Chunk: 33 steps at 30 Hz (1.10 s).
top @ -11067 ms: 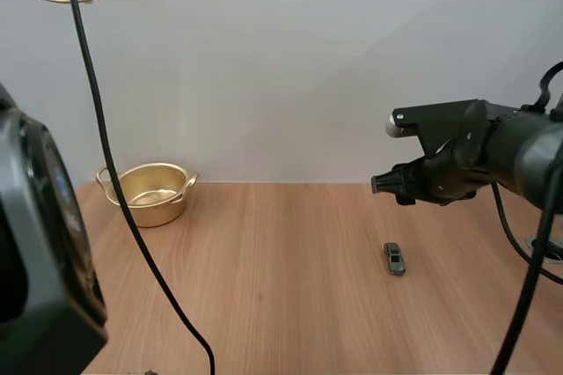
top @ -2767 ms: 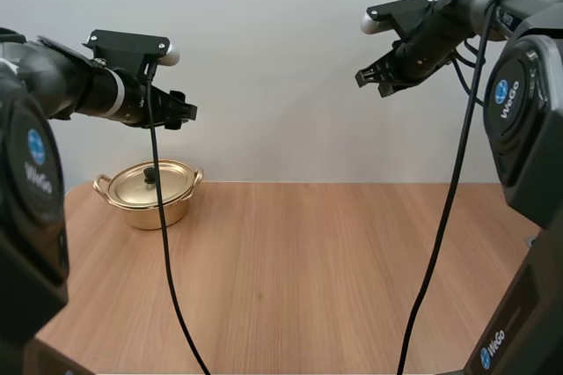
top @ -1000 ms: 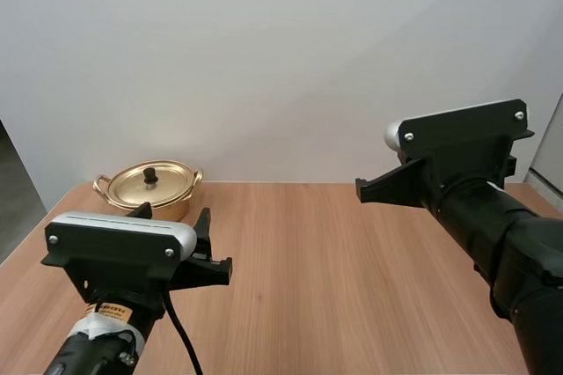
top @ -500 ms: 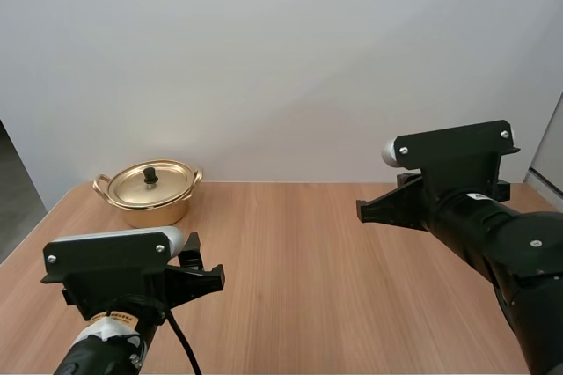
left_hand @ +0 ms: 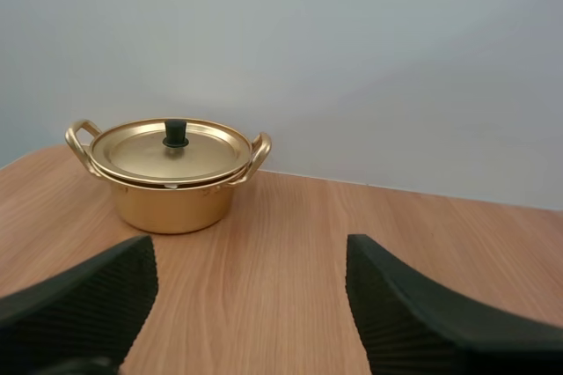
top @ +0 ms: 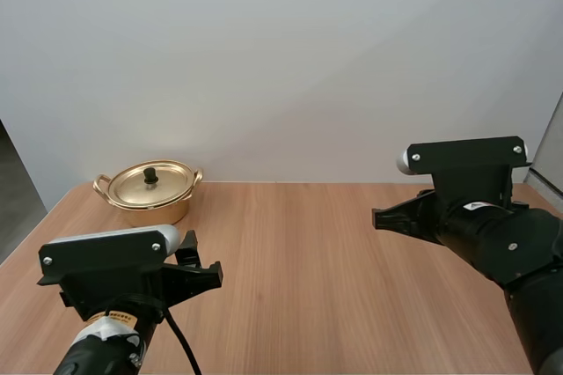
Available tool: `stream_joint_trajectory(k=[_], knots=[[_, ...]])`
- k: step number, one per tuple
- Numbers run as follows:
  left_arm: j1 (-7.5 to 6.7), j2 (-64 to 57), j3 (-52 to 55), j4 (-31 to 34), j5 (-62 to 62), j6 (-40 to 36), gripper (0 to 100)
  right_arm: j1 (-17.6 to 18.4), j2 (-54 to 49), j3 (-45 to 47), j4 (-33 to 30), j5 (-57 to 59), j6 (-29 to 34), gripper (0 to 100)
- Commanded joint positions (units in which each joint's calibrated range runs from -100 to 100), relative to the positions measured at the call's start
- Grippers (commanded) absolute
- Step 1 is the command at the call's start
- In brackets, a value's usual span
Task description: Open the pot, put the car inside, and close it
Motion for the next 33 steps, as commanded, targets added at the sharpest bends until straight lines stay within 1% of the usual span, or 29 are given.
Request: stream_joint_trajectory(k=[1, 5, 9, 11, 14, 17, 22, 29, 31, 33], knots=[[-0.39, 0.0, 0.0, 0.0, 0.1, 0.0, 100, 0.0, 0.0, 0.1, -0.6, 0.1, 0.1, 0], [-0.39, 0.0, 0.0, 0.0, 0.1, 0.0, 100, 0.6, -0.7, 1.0, -0.6, 3.4, 0.4, 0], [-0.39, 0.0, 0.0, 0.0, 0.1, 0.0, 100, 1.1, -4.2, 6.1, -0.4, 3.3, 0.4, 0], [-0.39, 0.0, 0.0, 0.0, 0.1, 0.0, 100, 1.1, -8.9, 10.8, -0.4, 0.3, 0.4, 0], [-0.39, 0.0, 0.0, 0.0, 0.1, 0.0, 100, 1.1, -14.6, 15.2, -0.5, -0.7, 0.4, 0], [-0.39, 0.0, 0.0, 0.0, 0.1, 0.0, 100, 1.1, -21.3, 18.3, -0.5, -0.1, 0.4, 0], [-0.39, 0.0, 0.0, 0.0, 0.1, 0.0, 100, 1.1, -30.3, 20.9, -0.1, 0.7, 3.2, 0], [-0.39, 0.0, 0.0, 0.0, 0.1, 0.0, 100, 1.1, -29.7, 21.1, -0.1, -2.2, 3.2, 0], [-0.39, 0.0, 0.0, 0.0, 0.1, 0.0, 100, 1.1, -29.8, 21.1, -0.4, -5.3, 3.2, 0], [-0.39, 0.0, 0.0, 0.0, 0.1, 0.0, 100, 1.6, -30.3, 21.8, -3.4, -11.0, 3.1, 0]])
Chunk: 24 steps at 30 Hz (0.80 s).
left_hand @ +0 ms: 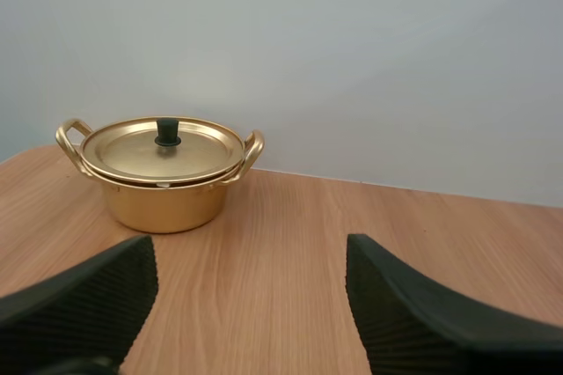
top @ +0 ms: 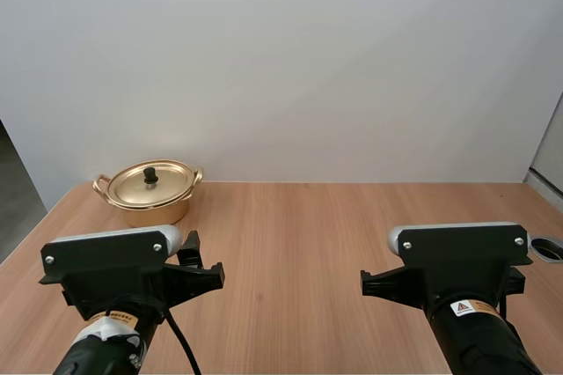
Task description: Open the pot, put the car inside, and close it
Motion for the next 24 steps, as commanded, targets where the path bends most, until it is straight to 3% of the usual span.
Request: stream_joint_trajectory(k=[1, 5, 13, 16, 24], knots=[[0.01, 0.0, 0.0, 0.0, 0.1, 0.0, 100, 1.1, -0.1, 1.0, -4.2, -9.1, 0.0, 0], [0.01, 0.0, 0.0, 0.0, 0.1, 0.0, 100, 3.4, -0.1, 1.3, -9.5, -19.5, 3.1, 0], [0.01, 0.0, 0.0, 0.0, 0.1, 0.0, 100, 7.2, -0.1, 1.3, -36.4, -5.4, 37.7, 0], [0.01, 0.0, 0.0, 0.0, 0.1, 0.0, 100, 8.6, -0.1, 1.3, -38.6, 1.6, 39.9, 0], [0.01, 0.0, 0.0, 0.0, 0.1, 0.0, 100, 9.0, -0.1, 1.3, -38.9, 1.6, 39.8, 0]])
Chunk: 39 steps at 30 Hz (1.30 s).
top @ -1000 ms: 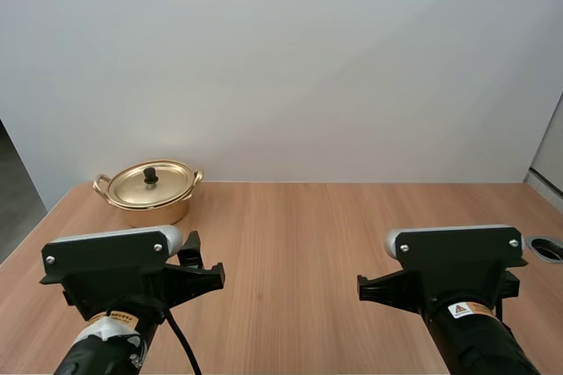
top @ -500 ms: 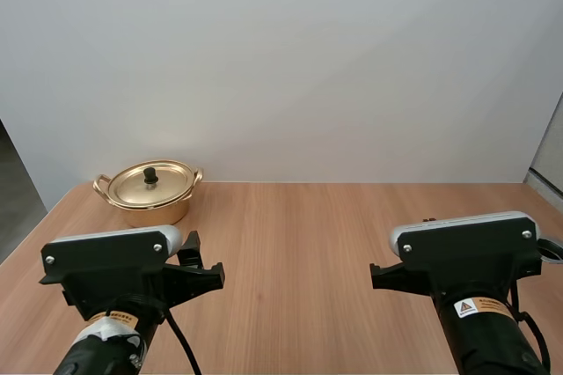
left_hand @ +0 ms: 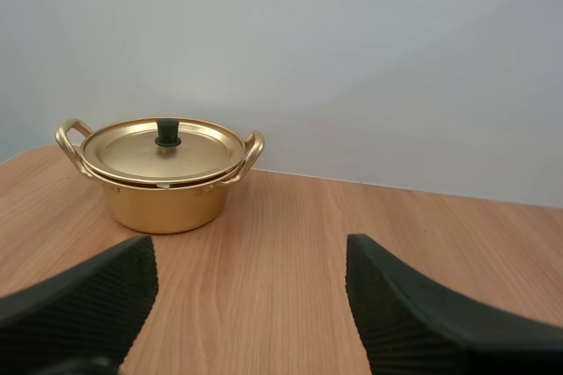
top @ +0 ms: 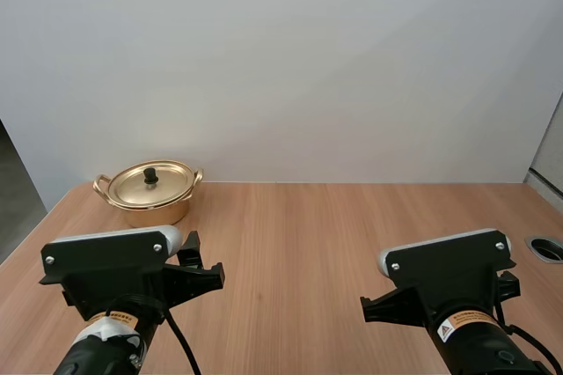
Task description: Open the pot, put the car inside, and close it
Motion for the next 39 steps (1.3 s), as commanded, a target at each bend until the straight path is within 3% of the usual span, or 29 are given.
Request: stream_joint_trajectory(k=[1, 16, 22, 24, 28, 39], knots=[[0.01, 0.0, 0.0, 0.0, 0.1, 0.0, 100, 0.0, 0.0, 0.0, -1.6, 0.1, 12.4, 0], [0.02, 0.0, 0.0, 0.0, 0.1, 0.2, 100, 0.0, 0.0, 0.0, -1.4, 0.1, 12.4, 0], [0.08, 0.0, 0.0, 0.3, 8.1, 0.2, 97, 0.0, 0.0, 0.0, -1.4, 0.1, 12.4, 0], [0.08, 0.0, 0.0, 0.3, 8.1, 0.2, 70, 0.0, 0.0, 0.0, -1.4, 0.1, 12.4, 0], [0.08, 0.0, 0.0, 0.4, 8.1, 0.2, 0, 0.0, 0.0, 0.0, -1.4, 0.1, 12.4, 0], [0.08, 0.0, 0.0, 0.4, 7.9, 0.4, 0, 0.0, 0.0, 0.0, -1.4, 0.1, 12.4, 0]])
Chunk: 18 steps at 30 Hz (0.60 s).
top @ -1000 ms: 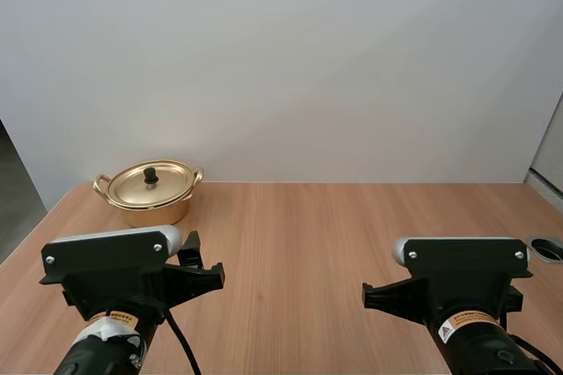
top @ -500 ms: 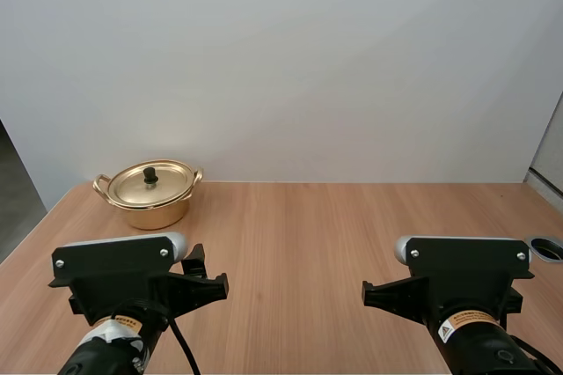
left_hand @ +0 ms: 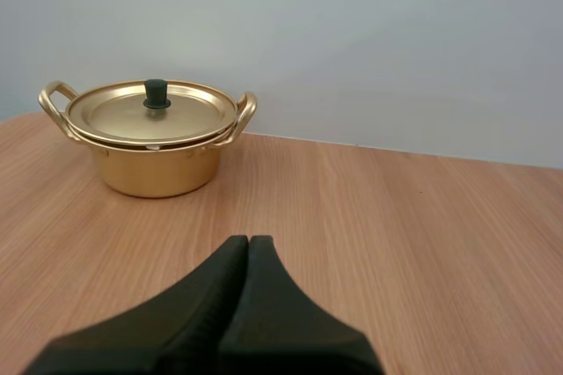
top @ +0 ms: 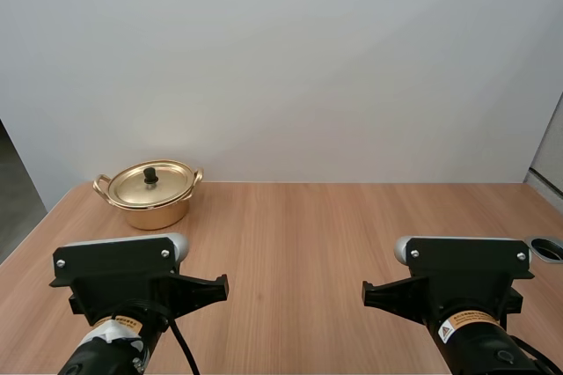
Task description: Open the pot, put the car inside, and close it
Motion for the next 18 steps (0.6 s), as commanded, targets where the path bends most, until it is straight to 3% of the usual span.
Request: stream_joint_trajectory(k=[1, 8, 14, 18], knots=[[0.01, 0.0, 0.0, 0.0, -0.1, 0.0, 0, 0.0, 0.0, 0.0, 0.1, 0.1, 0.0, 0], [0.01, 0.0, 0.0, 0.8, -1.9, 2.7, 0, 0.0, 0.0, 0.0, 0.1, 0.1, 0.0, 0], [0.01, 0.0, 0.0, 1.2, -1.9, 12.8, 0, 0.0, 0.0, 0.0, 0.1, 0.1, 0.0, 0], [0.01, 0.0, 0.0, 1.0, -2.1, 12.3, 0, 0.0, 0.0, 0.0, 0.1, 0.1, 0.0, 0]])
